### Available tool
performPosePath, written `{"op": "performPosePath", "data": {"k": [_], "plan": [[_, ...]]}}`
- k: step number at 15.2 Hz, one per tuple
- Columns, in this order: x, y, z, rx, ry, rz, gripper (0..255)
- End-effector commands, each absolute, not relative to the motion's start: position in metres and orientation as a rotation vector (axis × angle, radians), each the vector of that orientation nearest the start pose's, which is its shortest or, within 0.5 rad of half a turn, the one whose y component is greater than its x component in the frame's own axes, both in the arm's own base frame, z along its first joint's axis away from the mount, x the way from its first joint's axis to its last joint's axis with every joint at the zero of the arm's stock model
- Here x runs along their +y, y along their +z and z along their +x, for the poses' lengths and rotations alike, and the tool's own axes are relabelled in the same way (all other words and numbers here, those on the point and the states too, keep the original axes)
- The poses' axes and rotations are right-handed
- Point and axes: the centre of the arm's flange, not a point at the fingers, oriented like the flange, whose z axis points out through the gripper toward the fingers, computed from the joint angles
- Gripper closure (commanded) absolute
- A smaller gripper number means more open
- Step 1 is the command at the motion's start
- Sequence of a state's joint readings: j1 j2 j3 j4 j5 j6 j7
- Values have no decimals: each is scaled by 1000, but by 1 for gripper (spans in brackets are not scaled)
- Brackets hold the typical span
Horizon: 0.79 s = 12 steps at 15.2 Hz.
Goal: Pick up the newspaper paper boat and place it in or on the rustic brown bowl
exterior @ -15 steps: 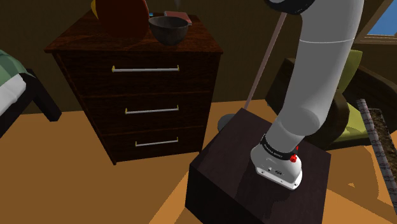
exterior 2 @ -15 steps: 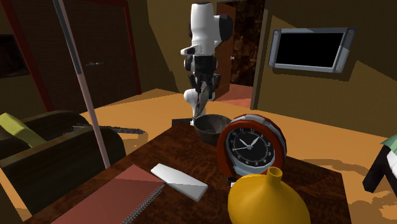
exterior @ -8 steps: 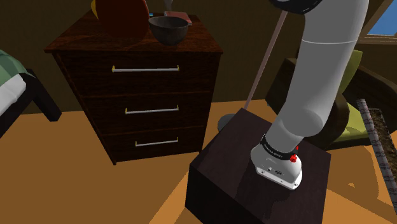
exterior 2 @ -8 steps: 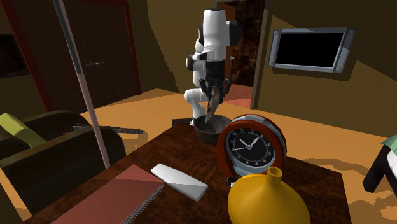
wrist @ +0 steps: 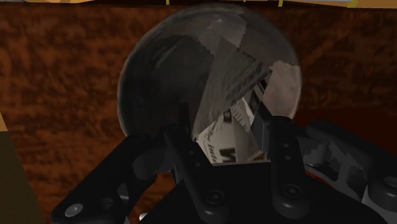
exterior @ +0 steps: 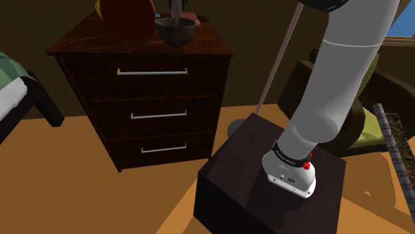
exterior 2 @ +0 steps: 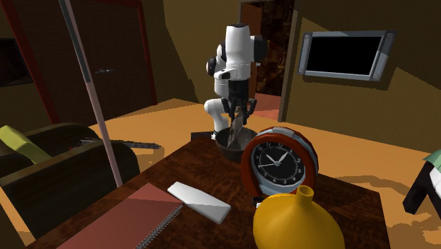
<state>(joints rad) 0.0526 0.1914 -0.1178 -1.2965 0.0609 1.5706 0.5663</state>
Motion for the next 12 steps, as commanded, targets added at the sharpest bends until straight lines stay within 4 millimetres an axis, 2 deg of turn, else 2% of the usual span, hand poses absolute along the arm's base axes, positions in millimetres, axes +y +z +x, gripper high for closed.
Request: {"op": "performPosePath", "data": {"k": [1, 9, 10, 12], "plan": [[-24, 630, 612, 949, -111, -2932, 255], [-24, 630, 612, 949, -111, -2932, 255], [-24, 630, 612, 949, -111, -2932, 0], [-24, 630, 612, 949, -111, -2932, 0]]}}
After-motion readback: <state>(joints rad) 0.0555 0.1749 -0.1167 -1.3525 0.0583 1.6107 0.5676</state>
